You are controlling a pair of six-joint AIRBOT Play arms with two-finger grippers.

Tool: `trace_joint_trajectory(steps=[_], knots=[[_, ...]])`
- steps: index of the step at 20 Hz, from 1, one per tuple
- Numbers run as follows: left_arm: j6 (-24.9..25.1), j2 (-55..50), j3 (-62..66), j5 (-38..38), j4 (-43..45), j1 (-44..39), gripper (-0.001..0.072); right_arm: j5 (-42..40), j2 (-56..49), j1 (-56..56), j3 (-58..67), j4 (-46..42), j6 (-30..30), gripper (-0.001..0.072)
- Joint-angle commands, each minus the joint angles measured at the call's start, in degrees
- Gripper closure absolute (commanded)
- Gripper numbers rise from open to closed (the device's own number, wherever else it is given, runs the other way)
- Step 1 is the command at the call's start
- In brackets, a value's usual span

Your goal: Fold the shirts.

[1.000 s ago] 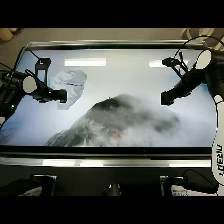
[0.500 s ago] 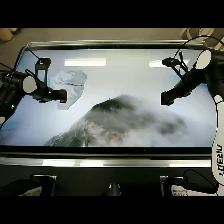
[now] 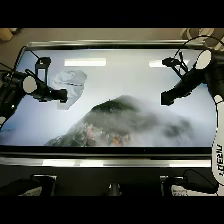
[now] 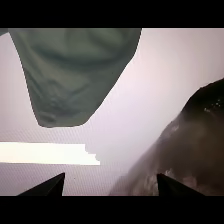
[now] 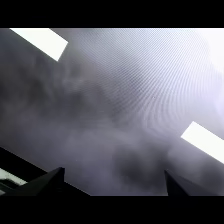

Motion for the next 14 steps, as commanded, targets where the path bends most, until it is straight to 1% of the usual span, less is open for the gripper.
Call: trace_joint_trajectory(steps=[1, 4, 5, 6, 7, 8, 10, 12, 14], knots=[[-0.2, -0.5, 0.0, 6.8, -0.2, -0.1, 0.0031, -0.2, 0.0, 0.0, 0.0, 0.1, 0.1, 0.0025], [-0.2, -2.0, 0.4, 17.8, -0.4, 0.5, 0.0031, -5.1, 0.0, 0.0, 0.0, 0.0, 0.1, 0.0025], [-0.7, -4.1, 1.9, 17.9, -0.5, 1.4, 0.003, -7.8, 0.0, 0.0, 0.0, 0.1, 0.0, 0.0025], [-0.8, -7.0, 4.3, 16.2, -1.3, 3.0, 0.0025, -10.9, 0.0, 0.0, 0.0, 0.1, 0.1, 0.0028], [-0.3, -10.6, 7.6, 14.2, -2.8, 5.0, 0.0016, -14.7, 0.0, 0.0, 0.0, 0.3, 0.0, 0.0053], [0.0, -15.0, 11.9, 12.0, -4.7, 7.6, 0.0015, -17.1, 0.0, 0.0, 0.0, 0.3, 0.0, 0.0045], [0.0, -23.4, 20.4, 7.8, -8.4, 12.2, 0.0016, -18.5, 0.0, 0.0, 0.0, 0.2, 0.0, 0.0045], [-0.2, -30.6, 26.3, 4.8, -11.9, 15.5, 0.0017, -20.8, -0.1, 0.0, 0.0, 0.2, 0.0, 0.0045], [-0.2, -35.4, 27.7, 6.3, -16.0, 17.1, 0.0017, -21.6, -0.2, 0.0, 0.0, 0.3, 0.0, 0.0044]])
